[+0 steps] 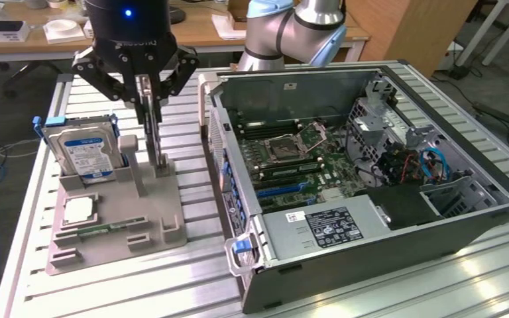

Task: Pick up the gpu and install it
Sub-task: 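Pick up the gpu and move the gpu toward the slot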

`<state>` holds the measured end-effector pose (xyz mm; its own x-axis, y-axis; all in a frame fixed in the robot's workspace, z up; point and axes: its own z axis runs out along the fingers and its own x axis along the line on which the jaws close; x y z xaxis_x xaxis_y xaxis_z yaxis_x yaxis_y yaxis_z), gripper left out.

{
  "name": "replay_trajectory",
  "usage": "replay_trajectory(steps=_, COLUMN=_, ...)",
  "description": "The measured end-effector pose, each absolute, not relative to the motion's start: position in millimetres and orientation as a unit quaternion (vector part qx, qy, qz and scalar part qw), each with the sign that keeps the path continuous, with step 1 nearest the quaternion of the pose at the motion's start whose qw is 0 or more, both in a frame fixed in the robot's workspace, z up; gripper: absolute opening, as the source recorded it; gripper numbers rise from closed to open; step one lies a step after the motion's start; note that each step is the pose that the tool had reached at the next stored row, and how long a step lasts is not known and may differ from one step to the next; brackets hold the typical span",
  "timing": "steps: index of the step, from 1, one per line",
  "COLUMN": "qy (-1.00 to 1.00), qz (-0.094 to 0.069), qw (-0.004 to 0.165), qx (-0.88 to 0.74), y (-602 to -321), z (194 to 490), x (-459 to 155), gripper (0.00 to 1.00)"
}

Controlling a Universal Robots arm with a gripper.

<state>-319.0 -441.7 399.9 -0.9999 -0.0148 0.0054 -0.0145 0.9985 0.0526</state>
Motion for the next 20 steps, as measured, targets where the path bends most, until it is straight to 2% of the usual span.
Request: replay_trajectory(steps=20, qy=-1.000, qz=-0.026, qw=0.003, qx=0.008, y=-442, z=426, x=-319, gripper=0.26)
